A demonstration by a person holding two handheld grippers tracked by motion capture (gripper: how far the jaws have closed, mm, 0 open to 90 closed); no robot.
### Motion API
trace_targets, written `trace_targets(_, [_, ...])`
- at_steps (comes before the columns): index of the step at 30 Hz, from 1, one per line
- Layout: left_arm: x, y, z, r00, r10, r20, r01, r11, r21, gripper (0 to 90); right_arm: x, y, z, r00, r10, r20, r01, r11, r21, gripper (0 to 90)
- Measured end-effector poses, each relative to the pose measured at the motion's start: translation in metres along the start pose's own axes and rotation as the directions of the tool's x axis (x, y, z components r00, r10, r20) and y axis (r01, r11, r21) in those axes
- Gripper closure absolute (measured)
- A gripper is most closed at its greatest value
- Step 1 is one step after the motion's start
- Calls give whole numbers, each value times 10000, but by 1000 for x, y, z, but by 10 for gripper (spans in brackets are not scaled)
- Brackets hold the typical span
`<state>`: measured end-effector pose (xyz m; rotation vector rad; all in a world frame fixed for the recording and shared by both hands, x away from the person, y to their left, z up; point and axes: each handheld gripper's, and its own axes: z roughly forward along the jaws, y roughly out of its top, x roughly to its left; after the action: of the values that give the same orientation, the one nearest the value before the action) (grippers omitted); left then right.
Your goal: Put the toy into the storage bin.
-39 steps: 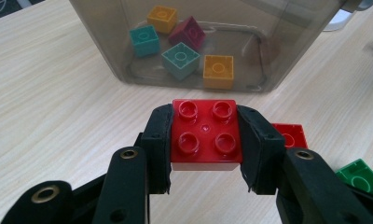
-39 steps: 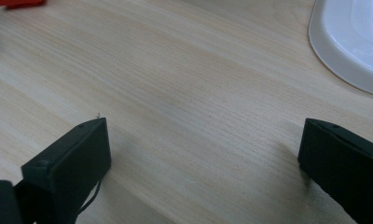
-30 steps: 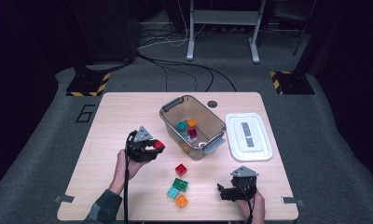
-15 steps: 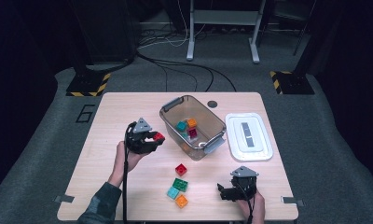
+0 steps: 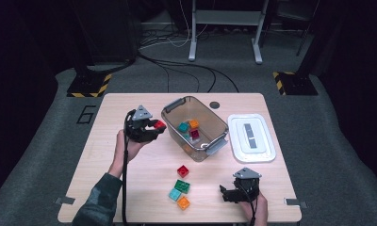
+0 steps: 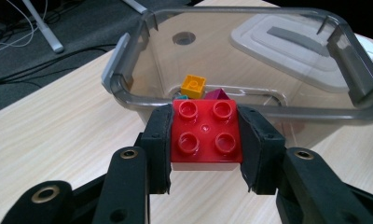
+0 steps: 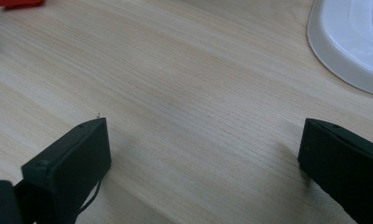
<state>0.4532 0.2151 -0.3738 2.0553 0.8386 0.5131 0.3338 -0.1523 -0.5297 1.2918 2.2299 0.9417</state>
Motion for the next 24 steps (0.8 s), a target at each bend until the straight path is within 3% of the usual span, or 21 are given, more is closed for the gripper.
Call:
trace_targets(10, [2,19,8,9999,127,-58,-127,9999,-53,588,0,0,0,10000,1,0,-1,10000,1,14])
trace_targets(24, [10,35,25,10000,9,-93,-9,10000,24,588,0,0,0,10000,-6,-2,6,10000,2,14])
